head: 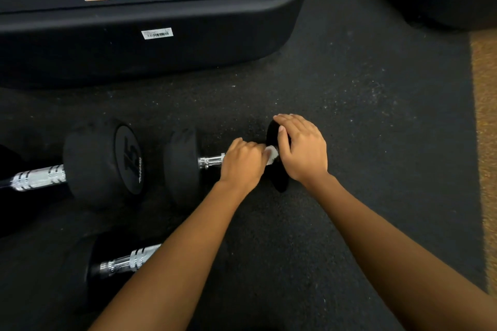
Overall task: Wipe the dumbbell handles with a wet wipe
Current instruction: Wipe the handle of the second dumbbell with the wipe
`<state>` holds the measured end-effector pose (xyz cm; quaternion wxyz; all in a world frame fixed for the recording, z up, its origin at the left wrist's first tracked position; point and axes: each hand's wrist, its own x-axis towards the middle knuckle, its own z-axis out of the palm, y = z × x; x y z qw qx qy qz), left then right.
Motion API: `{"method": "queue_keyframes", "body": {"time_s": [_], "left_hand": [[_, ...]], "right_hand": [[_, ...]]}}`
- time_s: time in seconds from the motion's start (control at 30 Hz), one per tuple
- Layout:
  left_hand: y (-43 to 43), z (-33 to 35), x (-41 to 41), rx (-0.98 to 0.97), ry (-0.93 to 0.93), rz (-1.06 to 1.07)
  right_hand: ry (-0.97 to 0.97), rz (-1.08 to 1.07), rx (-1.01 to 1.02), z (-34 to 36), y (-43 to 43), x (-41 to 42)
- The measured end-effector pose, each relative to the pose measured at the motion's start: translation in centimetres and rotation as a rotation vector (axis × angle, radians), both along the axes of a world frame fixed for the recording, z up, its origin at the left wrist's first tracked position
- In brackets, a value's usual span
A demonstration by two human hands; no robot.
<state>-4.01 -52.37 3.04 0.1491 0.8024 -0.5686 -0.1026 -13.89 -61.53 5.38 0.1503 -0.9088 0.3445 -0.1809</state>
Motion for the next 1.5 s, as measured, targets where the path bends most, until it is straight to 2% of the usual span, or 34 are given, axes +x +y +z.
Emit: {"method": "queue_keyframes", "body": {"time_s": [0.1, 0.17, 0.37, 0.5, 0.63, 0.8, 1.0, 1.1, 1.3, 1.5], "left_hand": [[-1.6, 0.8, 0.1, 0.177, 0.006, 0.086], [-2.2, 1.0, -0.2, 0.223, 0.021, 0.088], [-0.2, -0.6, -0.4, 0.007, 0.055, 0.022], [-0.6, -0.1, -0.4, 0.141, -0.069, 0.094], [-2.1, 0.7, -1.1, 0.260, -0.023, 0.117], [-0.8, -0.2, -0.3, 0.164, 0.030, -0.037], [-0.9, 0.4, 0.2, 0.215, -0.007, 0.094], [-1.5, 0.5, -0.6, 0.220, 0.002, 0.073], [0.4, -0.4, 0.4, 0.043, 0.070, -0.078], [-0.8, -0.1, 0.5, 0.149, 0.002, -0.006]], "right_hand": [[0.006, -0.001, -0.004, 0.0, 0.0, 0.0], [0.003, -0.002, -0.001, 0.0, 0.0, 0.1], [0.003, -0.005, 0.000, 0.2, 0.1, 0.0], [-0.003, -0.006, -0.001, 0.0, 0.1, 0.0], [-0.005, -0.009, -0.010, 0.0, 0.0, 0.0], [-0.004, -0.006, -0.013, -0.1, 0.0, 0.0], [0.001, -0.004, -0.009, -0.1, 0.0, 0.0], [0.006, -0.003, -0.010, 0.0, 0.0, 0.1], [0.003, -0.003, -0.013, 0.1, 0.1, -0.1], [0.013, -0.004, -0.006, 0.1, 0.1, 0.0]]}}
